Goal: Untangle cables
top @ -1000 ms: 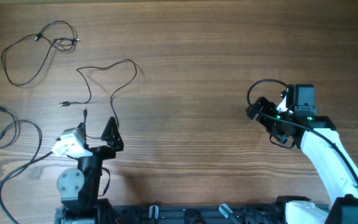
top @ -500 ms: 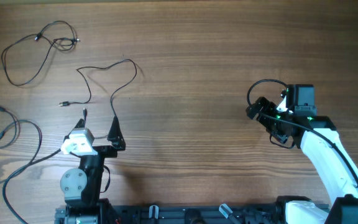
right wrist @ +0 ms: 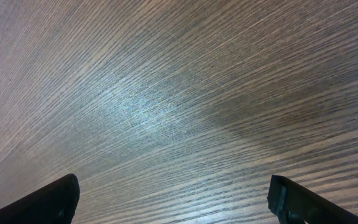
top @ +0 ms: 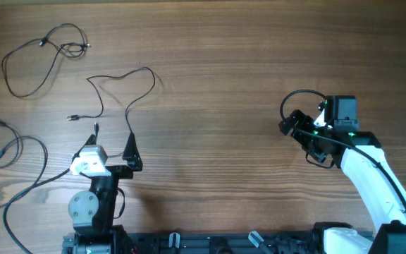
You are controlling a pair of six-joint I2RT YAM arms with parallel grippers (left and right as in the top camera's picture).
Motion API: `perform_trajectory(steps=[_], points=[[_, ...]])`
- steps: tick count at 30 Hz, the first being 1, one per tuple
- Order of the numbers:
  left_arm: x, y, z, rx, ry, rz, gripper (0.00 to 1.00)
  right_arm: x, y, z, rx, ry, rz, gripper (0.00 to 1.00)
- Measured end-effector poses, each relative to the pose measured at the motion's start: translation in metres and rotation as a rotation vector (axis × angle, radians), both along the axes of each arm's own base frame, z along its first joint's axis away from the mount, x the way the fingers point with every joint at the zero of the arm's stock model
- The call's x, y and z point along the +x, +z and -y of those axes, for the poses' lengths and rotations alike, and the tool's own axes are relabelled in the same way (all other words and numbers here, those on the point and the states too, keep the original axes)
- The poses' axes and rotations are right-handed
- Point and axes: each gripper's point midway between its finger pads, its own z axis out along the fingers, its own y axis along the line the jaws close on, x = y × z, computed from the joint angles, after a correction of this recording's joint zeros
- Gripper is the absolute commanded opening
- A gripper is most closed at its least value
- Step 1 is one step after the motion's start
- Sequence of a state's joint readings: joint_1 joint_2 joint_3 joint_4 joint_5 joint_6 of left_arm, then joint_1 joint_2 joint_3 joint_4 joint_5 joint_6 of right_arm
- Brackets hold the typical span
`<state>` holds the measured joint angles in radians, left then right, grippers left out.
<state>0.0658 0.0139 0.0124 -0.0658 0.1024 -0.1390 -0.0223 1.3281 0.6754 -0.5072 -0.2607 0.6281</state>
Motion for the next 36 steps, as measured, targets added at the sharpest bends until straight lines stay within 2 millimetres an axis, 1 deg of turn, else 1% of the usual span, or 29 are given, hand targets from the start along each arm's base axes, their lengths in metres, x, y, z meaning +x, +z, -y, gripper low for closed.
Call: perform_trajectory(steps=[31,33,36], points=[[0.000,0.000,0.000,0.000,0.000,0.000,1.00,0.000,0.000,0.000,0.000,0.000,0.000,1.00],[0.000,0.000,0.000,0.000,0.000,0.000,1.00,0.006,0.003,-0.001,0.002,0.010,0.028,1.00],[0.000,0.000,0.000,0.000,0.000,0.000,1.00,0.015,0.010,-0.008,0.010,0.093,0.098,0.99]])
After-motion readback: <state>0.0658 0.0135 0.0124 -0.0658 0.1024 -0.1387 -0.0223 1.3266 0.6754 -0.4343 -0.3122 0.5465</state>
